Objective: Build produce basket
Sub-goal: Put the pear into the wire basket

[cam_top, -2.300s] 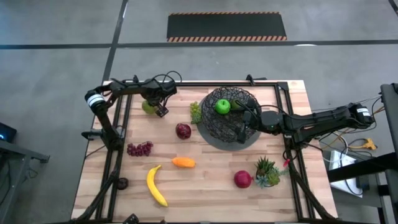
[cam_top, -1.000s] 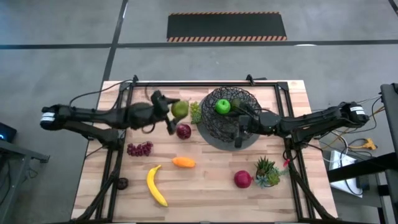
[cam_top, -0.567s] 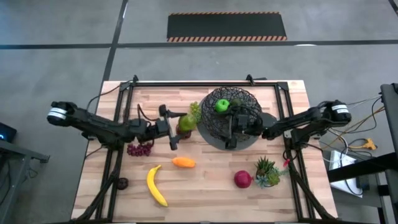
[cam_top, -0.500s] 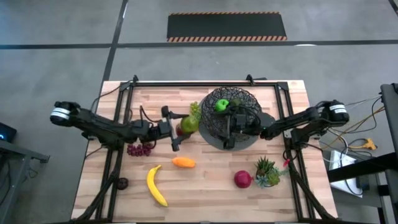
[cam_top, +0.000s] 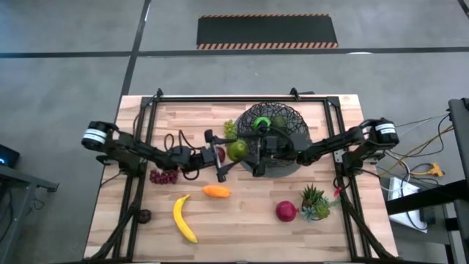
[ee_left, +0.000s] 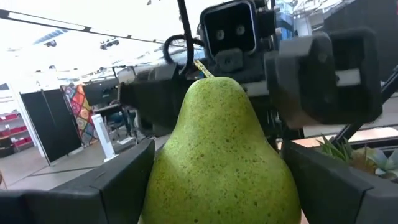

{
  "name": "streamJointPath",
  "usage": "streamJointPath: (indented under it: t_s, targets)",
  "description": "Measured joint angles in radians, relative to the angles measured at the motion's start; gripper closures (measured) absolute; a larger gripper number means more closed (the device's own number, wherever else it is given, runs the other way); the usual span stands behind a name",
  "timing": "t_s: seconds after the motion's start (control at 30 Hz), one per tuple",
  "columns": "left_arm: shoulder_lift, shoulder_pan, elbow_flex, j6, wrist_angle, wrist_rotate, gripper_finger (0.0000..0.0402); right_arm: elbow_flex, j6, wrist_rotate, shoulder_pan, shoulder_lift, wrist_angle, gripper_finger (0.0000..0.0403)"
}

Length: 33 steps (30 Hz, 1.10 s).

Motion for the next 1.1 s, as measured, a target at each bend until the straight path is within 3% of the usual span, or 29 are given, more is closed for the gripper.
streamJointPath:
  t_s: [0.23, 0.53, 0.93, 1.1]
  targets:
    - [0.001, 0.000, 0.022, 0.004, -0.001, 0.000, 0.0085, -0.001, 0.004, 0.000, 0.002, 0.003, -0.006, 0.0088]
    - [-0.002, 0.000, 0.019, -0.011, -0.011, -0.006, 0.0085, -0.002, 0.029, 0.000, 0.002, 0.007, -0.005, 0.0242]
    - [-0.002, 0.000, 0.015, -0.006, -0.014, -0.006, 0.0085, -0.002, 0.035, 0.001, 0.002, 0.007, -0.027, 0.0242]
    - [-0.002, 0.001, 0.015, 0.031, -0.021, -0.003, 0.0050, -0.003, 0.037, 0.001, 0.002, 0.007, -0.039, 0.0242]
